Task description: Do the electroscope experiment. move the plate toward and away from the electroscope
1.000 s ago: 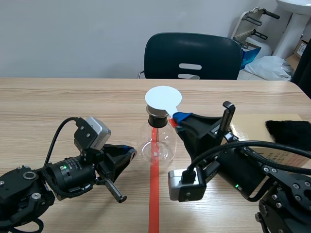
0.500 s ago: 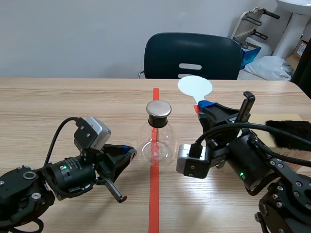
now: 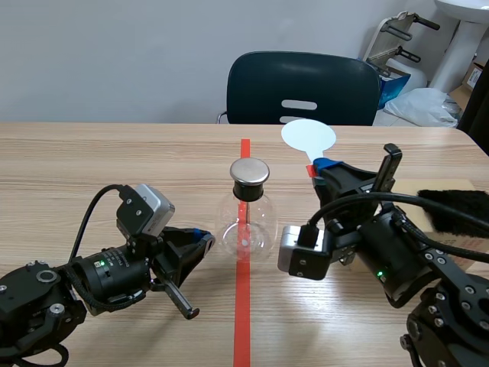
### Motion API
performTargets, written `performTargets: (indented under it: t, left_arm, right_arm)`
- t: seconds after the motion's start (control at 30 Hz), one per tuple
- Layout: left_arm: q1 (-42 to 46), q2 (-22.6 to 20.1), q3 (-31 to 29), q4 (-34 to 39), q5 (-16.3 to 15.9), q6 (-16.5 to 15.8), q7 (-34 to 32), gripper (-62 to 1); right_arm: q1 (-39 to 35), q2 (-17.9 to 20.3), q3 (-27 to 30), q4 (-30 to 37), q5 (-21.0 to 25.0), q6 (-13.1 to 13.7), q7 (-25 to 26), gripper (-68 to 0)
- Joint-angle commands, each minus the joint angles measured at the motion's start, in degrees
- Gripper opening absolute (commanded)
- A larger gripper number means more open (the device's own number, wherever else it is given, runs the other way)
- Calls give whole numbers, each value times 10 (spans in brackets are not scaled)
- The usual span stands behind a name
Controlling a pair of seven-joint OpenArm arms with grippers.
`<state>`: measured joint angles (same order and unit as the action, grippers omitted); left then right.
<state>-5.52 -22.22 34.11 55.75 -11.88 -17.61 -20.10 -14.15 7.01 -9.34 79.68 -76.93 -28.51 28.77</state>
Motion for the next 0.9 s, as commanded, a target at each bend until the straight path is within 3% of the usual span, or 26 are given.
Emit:
performTargets:
  t: [0.0,0.43,0.63,0.87]
  left_arm:
    - [0,3,-1,16,-4,0,-11,-573]
    - [0,3,-1,16,-4,0,-11,-573]
    - [0,3,-1,16,-4,0,-11,-573]
    - [0,3,-1,16,-4,0,-11,-573]
  right_arm:
    - [9,1,3,14,6,-6,14,-669]
    - [8,1,3,14,-9,-6,148,-669]
    - [8,1,3,14,-9,-5,179,-669]
    - [8,1,3,14,-9,-4,181,-669]
